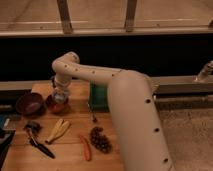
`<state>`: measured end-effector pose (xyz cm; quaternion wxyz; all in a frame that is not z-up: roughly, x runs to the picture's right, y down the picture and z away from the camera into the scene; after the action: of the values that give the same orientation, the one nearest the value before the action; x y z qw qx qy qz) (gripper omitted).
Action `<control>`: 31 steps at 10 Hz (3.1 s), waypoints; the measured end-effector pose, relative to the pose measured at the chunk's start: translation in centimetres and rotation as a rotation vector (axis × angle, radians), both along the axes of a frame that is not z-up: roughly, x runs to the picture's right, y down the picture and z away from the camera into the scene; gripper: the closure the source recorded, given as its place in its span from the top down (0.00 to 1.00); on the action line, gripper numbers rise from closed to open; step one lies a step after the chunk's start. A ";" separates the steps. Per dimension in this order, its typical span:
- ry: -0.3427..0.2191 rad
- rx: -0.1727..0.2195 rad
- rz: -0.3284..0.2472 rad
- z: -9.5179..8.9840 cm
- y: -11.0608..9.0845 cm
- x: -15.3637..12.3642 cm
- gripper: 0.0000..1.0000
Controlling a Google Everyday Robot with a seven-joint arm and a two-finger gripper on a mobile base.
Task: Wipe red bowl with towel
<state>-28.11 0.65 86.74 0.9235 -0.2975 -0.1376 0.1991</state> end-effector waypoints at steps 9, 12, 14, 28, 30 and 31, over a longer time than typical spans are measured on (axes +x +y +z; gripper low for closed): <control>-0.125 -0.016 -0.038 -4.8 4.5 -3.5 0.00; -0.064 -0.005 -0.019 -4.7 4.5 -0.4 0.00; -0.002 0.007 -0.024 -2.5 3.0 1.2 0.00; -0.067 -0.048 -0.078 -3.7 6.7 -2.1 0.00; -0.023 -0.045 -0.067 -2.4 5.5 -0.1 0.00; 0.004 -0.038 -0.067 -1.4 4.5 0.8 0.00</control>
<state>-27.29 5.17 85.29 0.9242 -0.3190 -0.1219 0.1711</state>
